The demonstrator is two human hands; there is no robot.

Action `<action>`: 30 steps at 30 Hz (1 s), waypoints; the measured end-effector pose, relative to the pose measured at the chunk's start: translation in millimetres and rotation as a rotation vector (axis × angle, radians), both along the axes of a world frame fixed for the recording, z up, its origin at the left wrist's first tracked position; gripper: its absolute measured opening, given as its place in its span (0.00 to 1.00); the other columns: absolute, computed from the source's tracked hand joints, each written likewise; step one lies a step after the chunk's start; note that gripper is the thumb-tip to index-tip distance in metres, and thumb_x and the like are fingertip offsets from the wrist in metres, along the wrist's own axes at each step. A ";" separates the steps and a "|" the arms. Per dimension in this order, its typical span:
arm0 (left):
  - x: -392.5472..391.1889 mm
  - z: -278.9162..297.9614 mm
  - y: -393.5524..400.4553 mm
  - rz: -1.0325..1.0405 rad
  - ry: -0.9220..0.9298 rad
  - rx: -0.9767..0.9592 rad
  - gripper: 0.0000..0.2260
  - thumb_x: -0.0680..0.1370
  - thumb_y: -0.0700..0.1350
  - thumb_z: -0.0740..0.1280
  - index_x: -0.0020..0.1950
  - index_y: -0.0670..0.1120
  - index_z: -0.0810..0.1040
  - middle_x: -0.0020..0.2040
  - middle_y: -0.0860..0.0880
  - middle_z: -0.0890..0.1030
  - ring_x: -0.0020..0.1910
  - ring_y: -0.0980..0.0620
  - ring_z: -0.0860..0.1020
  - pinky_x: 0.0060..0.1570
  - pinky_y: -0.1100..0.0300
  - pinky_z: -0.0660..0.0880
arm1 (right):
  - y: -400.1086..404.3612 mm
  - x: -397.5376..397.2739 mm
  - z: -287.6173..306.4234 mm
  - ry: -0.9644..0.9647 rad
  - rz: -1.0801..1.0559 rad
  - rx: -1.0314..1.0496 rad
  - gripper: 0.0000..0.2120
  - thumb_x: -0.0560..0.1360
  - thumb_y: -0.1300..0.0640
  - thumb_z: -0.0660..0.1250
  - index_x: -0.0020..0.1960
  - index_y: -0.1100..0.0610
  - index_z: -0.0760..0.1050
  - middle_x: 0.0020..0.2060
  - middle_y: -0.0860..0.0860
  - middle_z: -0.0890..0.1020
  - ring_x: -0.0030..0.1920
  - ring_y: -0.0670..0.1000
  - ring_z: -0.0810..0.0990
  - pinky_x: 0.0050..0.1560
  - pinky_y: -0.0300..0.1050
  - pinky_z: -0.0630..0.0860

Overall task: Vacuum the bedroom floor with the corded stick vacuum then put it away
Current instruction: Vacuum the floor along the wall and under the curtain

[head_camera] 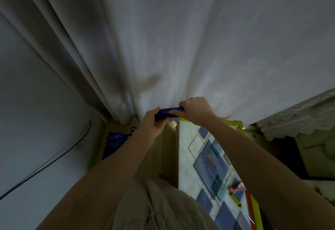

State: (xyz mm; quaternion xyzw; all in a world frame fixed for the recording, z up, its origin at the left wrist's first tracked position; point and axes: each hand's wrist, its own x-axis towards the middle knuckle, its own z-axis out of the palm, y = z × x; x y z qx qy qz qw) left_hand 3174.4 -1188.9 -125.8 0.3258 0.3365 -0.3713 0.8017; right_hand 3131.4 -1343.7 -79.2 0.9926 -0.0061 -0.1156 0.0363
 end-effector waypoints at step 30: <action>29.5 -9.7 -44.0 0.068 0.022 0.050 0.04 0.78 0.34 0.63 0.50 0.42 0.71 0.51 0.40 0.74 0.49 0.43 0.76 0.62 0.48 0.73 | -48.3 38.2 -21.1 -0.015 0.087 0.047 0.30 0.78 0.33 0.49 0.42 0.57 0.75 0.27 0.48 0.69 0.29 0.49 0.71 0.34 0.41 0.65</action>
